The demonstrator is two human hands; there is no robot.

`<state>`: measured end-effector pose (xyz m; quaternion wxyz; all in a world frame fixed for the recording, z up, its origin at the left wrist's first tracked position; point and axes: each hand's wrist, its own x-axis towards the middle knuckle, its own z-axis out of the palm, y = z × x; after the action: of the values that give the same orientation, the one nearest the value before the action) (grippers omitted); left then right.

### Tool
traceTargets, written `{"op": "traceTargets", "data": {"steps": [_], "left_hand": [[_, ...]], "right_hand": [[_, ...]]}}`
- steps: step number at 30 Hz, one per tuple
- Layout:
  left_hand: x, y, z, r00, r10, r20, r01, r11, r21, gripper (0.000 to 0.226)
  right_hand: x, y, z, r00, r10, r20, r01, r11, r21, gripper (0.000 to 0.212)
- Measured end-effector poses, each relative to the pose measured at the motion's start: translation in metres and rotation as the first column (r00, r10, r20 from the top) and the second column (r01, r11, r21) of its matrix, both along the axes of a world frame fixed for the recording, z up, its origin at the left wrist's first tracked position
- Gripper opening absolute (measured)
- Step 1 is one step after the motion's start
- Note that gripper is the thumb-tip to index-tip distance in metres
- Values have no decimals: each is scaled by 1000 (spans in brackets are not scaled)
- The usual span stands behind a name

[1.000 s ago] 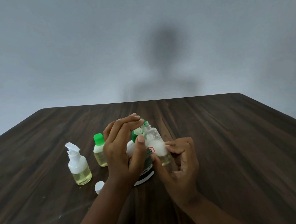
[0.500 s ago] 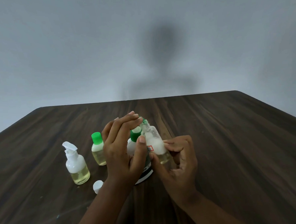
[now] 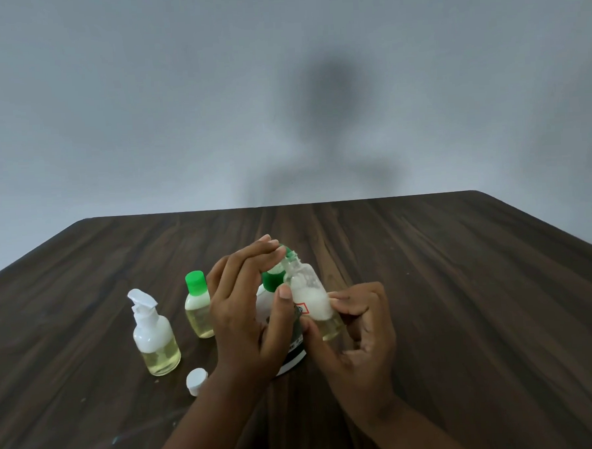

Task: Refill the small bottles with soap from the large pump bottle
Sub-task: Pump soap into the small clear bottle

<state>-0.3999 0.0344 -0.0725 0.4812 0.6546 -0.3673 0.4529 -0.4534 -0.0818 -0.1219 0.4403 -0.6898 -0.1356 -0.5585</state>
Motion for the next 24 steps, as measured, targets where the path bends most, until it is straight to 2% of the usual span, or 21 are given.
{"op": "traceTargets", "data": {"steps": [6,13,19,24], "left_hand": [[3,-4,6,999,12,40,-11,999,-36,33],[2,-1,2,1000,3,-2,-3,999,-47,29],[3,-5,3,999,16,35,-16,1000,-14,31],[7,-5,5,999,27,28,-25,998,-55,28]], "right_hand": [[2,2,3,999,6,35,-6,1000,15,30],[-1,0,-5,999,8,-45,-7,1000,14,31],[2,3,5,1000,22,19,-23,999,35,26],[4,2,3,999,29,41,-30,999,17,28]]}}
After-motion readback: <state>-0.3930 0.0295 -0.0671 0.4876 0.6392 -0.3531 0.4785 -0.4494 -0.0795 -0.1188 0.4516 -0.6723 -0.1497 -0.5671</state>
